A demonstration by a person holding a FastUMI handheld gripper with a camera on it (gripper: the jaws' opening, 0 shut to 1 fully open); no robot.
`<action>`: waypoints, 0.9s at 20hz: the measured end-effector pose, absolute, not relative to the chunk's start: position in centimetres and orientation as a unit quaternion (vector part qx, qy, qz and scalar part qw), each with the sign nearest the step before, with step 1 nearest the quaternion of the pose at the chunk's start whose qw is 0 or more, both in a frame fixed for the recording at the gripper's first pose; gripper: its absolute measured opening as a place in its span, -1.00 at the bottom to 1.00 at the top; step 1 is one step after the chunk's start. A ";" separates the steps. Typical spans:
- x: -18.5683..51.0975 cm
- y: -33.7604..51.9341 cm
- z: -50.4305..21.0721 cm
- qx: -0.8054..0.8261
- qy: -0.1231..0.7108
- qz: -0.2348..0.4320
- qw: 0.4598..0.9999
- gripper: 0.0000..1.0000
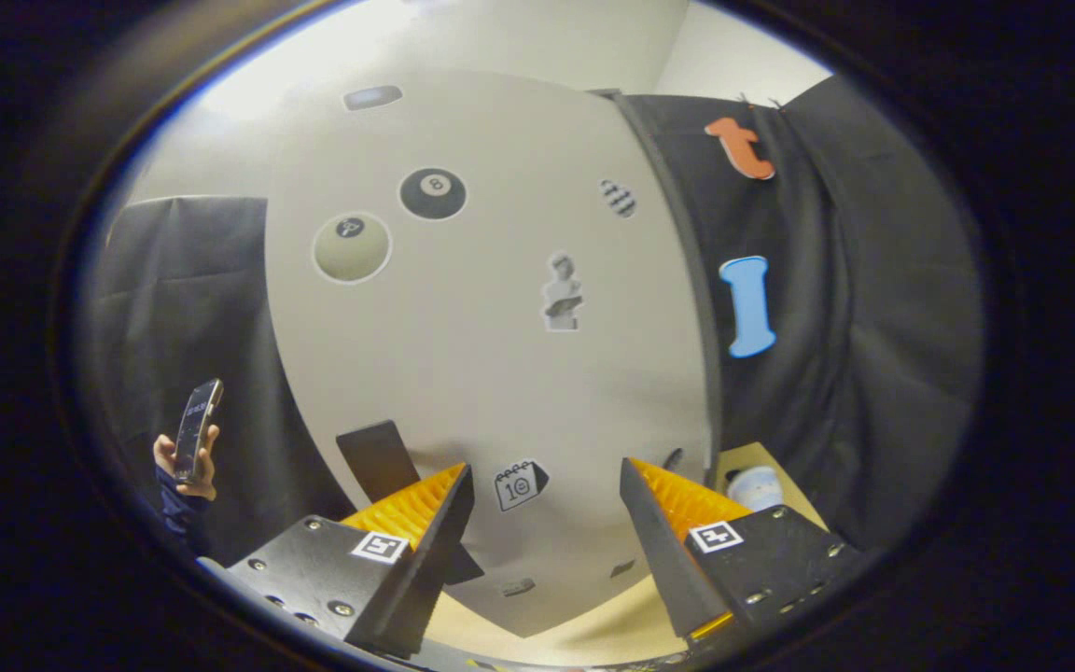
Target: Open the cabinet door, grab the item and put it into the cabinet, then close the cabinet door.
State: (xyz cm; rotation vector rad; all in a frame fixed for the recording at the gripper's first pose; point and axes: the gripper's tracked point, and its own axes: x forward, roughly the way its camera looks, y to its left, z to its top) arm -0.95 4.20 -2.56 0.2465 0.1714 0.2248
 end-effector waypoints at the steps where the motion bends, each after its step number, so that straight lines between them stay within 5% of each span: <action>1: -0.1 5.2 -2.6 0.120 0.085 0.120 0.982 0.88; 18: 6.0 8.1 -1.3 0.112 0.058 0.119 0.985 0.88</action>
